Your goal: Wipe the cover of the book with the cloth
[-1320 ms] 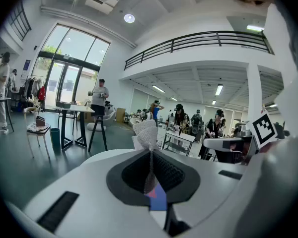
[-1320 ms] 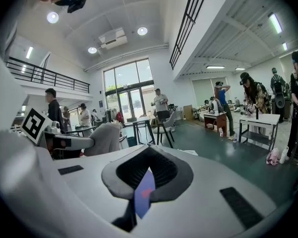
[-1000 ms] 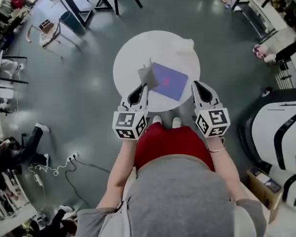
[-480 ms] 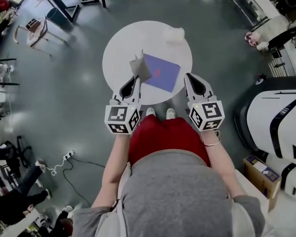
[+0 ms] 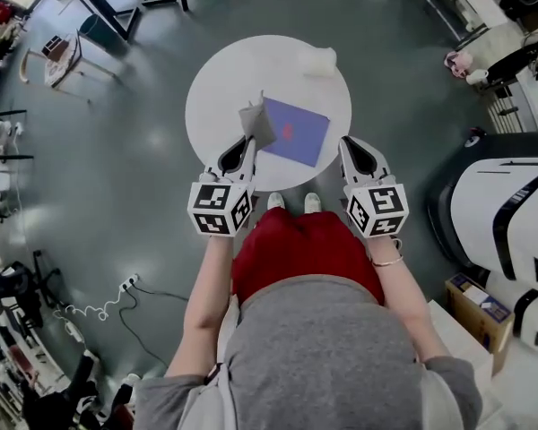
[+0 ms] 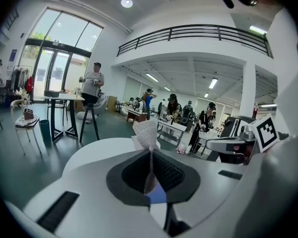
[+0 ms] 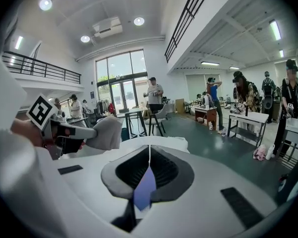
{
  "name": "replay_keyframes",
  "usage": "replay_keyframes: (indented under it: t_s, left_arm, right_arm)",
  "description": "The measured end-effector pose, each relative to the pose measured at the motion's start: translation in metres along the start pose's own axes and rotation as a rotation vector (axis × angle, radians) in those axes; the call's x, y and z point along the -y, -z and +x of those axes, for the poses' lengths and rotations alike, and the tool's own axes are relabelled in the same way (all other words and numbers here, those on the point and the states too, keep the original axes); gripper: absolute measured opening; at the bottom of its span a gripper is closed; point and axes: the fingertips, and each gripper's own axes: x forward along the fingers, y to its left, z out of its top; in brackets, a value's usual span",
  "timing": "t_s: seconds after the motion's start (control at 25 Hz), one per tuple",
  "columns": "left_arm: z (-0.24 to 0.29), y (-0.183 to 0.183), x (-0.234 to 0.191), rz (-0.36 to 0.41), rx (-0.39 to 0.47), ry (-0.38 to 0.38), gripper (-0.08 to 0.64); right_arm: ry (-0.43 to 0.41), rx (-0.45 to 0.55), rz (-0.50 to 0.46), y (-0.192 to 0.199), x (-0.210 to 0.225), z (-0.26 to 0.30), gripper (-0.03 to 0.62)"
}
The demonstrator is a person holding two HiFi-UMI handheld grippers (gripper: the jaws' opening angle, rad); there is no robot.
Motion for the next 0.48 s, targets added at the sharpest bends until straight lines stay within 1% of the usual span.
replay_keyframes:
  t_s: [0.2, 0.32, 0.48]
  left_arm:
    - [0.033, 0.008, 0.000, -0.002, -0.089, 0.095, 0.025]
    - [0.058, 0.017, 0.011, -0.001, -0.139, 0.161, 0.025]
    - [0.092, 0.029, 0.032, 0.024, -0.205, 0.249, 0.025]
  right_arm:
    - [0.037, -0.065, -0.039, 0.019, 0.000, 0.009, 0.031]
    - [0.055, -0.113, -0.046, 0.036, 0.000, 0.012, 0.031]
    - [0.079, -0.158, -0.032, 0.054, 0.005, 0.019, 0.031]
